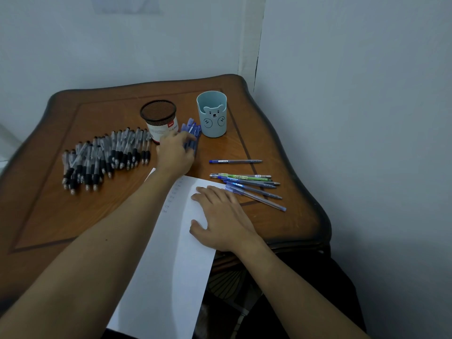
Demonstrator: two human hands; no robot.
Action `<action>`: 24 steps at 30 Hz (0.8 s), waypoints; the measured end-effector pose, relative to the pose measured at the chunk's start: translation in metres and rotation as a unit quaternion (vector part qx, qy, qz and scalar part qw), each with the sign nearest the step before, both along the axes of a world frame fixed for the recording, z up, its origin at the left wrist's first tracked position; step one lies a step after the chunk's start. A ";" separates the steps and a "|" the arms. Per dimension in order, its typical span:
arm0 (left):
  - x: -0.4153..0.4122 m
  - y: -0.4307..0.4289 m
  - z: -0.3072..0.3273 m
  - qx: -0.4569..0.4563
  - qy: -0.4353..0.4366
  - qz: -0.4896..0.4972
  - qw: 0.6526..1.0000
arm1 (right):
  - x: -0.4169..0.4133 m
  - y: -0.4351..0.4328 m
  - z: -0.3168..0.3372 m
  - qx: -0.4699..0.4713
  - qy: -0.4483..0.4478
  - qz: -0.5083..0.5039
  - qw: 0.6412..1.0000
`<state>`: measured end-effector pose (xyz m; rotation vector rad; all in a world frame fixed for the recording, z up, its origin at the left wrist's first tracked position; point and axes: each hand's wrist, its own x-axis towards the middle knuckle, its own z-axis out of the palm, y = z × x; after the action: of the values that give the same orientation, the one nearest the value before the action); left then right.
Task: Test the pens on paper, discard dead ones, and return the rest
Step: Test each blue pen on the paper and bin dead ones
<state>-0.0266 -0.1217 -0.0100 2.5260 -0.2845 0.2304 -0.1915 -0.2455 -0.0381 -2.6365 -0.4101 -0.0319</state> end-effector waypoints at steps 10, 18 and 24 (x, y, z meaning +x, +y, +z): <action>-0.023 0.000 -0.006 0.190 0.024 -0.160 0.968 | 0.000 0.001 -0.001 -0.003 -0.021 -0.002 1.000; -0.028 0.012 -0.011 0.168 -0.016 -0.049 0.984 | -0.002 0.001 0.000 -0.004 -0.018 -0.004 1.000; -0.035 0.016 -0.007 0.152 -0.007 -0.014 0.988 | -0.003 0.001 0.000 -0.003 -0.018 -0.004 1.000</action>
<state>-0.0614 -0.1056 -0.0171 2.8196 -0.3870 0.2061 -0.1941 -0.2449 -0.0376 -2.6475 -0.4119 -0.0799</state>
